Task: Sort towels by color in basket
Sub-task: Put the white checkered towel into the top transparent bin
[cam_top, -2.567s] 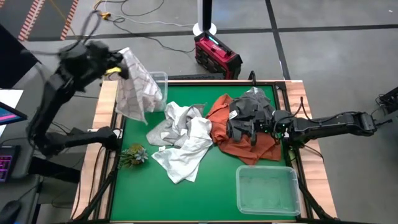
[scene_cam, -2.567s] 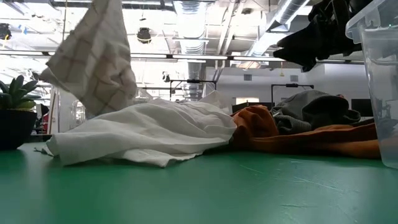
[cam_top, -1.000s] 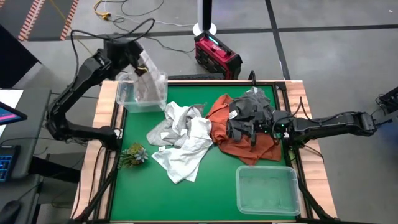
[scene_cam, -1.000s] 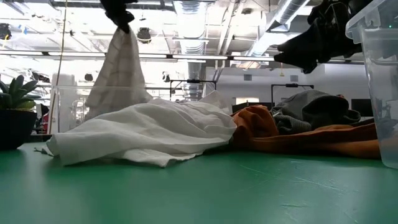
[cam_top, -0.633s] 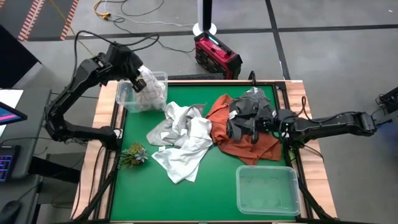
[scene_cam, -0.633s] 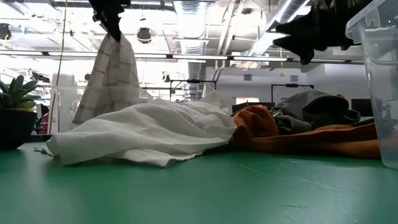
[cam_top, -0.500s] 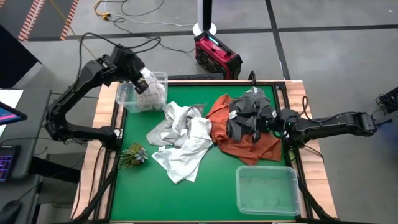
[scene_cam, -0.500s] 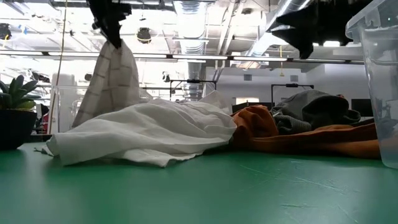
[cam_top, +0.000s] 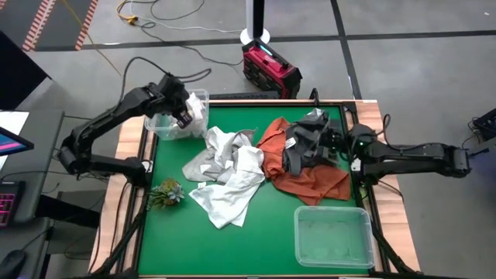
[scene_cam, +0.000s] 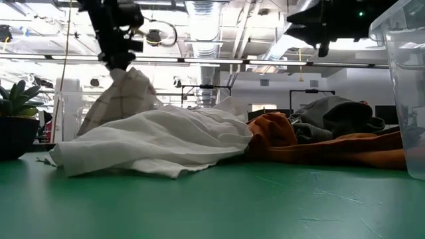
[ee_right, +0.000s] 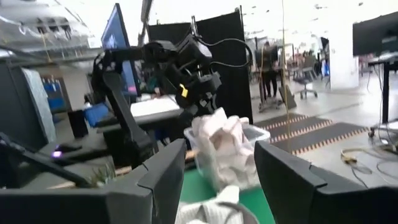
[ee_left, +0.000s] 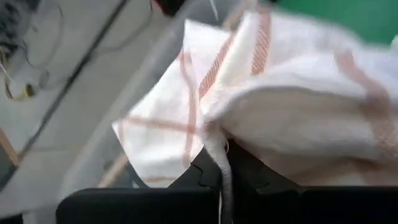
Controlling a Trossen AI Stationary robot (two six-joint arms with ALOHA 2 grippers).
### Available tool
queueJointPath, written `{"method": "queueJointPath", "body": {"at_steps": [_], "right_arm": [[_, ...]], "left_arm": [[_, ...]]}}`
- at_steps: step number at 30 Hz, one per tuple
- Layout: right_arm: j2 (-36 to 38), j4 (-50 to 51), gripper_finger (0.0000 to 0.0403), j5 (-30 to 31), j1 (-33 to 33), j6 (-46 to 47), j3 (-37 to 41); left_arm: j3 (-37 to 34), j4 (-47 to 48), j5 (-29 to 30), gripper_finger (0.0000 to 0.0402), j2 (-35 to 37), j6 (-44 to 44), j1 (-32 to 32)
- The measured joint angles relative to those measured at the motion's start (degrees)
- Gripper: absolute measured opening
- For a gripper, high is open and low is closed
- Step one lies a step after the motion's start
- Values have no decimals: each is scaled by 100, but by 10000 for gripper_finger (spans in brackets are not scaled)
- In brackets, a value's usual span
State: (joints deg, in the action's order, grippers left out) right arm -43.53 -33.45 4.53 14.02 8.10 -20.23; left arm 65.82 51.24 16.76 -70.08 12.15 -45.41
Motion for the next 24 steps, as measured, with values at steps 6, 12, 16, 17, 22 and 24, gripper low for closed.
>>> {"method": "queueJointPath", "body": {"at_steps": [6,12,16,17,22,24], "right_arm": [[0,75,223,-1,-11,0,0],[-2,90,223,-6,-15,2,0],[-2,92,223,-8,-15,2,0],[-2,93,223,-9,-15,1,0],[-2,94,223,-12,-13,0,0],[-2,100,223,-12,-13,0,0]], "left_arm": [[-317,5,-564,4,-265,-470,-4],[-349,-18,-609,43,-406,-618,-2],[-124,194,-600,109,-411,-619,-2],[-12,290,-602,127,-409,-599,-4],[887,925,-506,195,-408,-317,-4],[1334,1004,-227,205,-405,-296,-3]]}}
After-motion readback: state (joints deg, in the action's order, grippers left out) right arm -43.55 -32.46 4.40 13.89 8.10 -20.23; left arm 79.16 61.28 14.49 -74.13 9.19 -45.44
